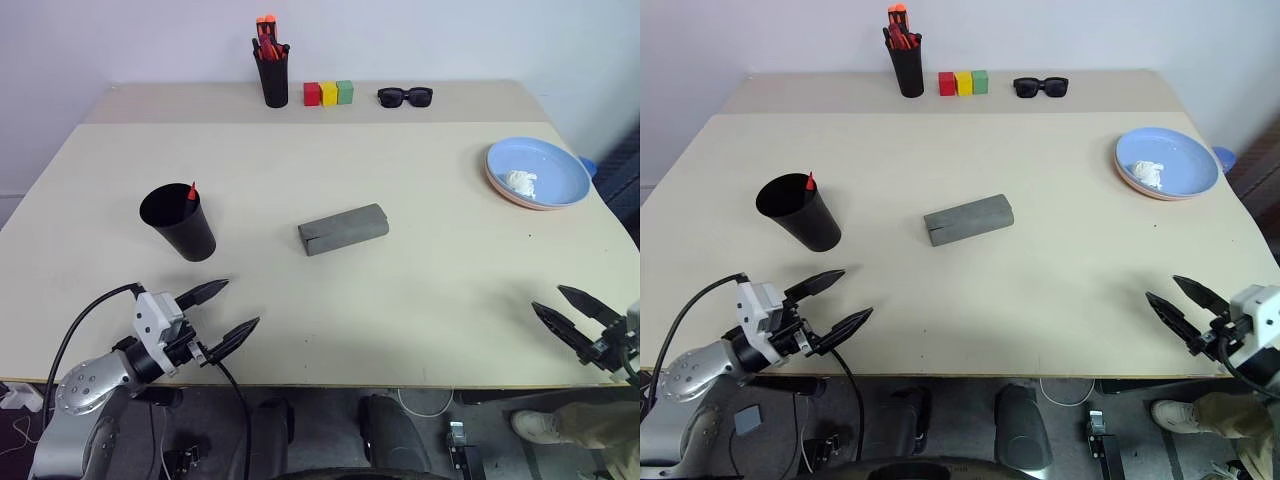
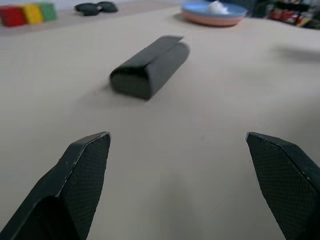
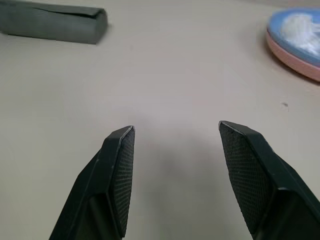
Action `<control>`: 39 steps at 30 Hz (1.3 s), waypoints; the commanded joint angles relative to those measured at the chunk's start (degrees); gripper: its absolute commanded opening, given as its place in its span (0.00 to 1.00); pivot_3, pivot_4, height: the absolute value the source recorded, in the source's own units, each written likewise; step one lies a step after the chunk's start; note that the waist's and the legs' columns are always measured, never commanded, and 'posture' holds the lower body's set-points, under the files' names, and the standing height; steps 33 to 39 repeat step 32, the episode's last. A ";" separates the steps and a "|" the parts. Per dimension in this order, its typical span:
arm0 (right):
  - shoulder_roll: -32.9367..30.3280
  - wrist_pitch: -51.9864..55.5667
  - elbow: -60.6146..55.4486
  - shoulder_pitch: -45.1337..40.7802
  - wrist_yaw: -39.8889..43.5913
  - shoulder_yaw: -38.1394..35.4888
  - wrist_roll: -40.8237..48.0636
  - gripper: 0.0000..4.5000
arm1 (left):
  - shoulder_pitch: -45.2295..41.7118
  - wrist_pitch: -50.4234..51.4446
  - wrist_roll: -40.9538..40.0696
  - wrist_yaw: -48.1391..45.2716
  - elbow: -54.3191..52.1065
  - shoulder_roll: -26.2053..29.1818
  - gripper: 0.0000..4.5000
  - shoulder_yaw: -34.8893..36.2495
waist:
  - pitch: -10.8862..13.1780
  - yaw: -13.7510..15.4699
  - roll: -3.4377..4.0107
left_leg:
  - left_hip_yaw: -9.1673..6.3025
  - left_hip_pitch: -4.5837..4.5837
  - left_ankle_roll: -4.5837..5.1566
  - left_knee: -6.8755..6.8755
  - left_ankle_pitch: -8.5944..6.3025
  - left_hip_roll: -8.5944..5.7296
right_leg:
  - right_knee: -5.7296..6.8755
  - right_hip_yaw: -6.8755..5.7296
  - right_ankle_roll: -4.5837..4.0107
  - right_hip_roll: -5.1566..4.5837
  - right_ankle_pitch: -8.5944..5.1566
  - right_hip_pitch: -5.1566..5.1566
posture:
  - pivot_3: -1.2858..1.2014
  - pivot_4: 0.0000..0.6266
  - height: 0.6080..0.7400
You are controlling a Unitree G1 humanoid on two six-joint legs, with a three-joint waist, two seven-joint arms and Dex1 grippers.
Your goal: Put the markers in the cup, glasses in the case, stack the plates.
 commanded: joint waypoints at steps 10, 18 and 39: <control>1.41 -5.08 3.11 2.50 -0.35 -5.76 -0.53 0.60 | -1.75 -1.13 -1.09 0.54 1.64 0.80 1.00 1.68 | -0.01 1.17 0.02 | 0.03 -0.06 0.00 -0.07 -0.01 0.00 | -0.21 -0.01 -0.09 0.00 0.07 0.01 | 0.52 0.24 1.00; 0.80 -5.87 5.46 3.11 -0.54 -7.76 -0.90 0.60 | -1.83 0.92 -1.40 1.33 -0.50 0.67 1.00 0.49 | -0.04 1.04 0.05 | 0.03 -0.06 0.01 -0.12 -0.01 -0.01 | -0.24 -0.01 -0.09 0.00 0.07 0.02 | 0.52 0.24 1.00; -0.32 -3.72 3.24 2.66 -2.18 -7.61 -0.86 0.60 | 0.20 3.15 -1.33 1.92 -3.23 0.70 1.00 0.01 | -0.04 1.08 0.05 | 0.04 -0.06 0.01 -0.12 -0.01 -0.01 | -0.28 -0.01 -0.09 -0.01 0.07 0.03 | 0.52 0.24 1.00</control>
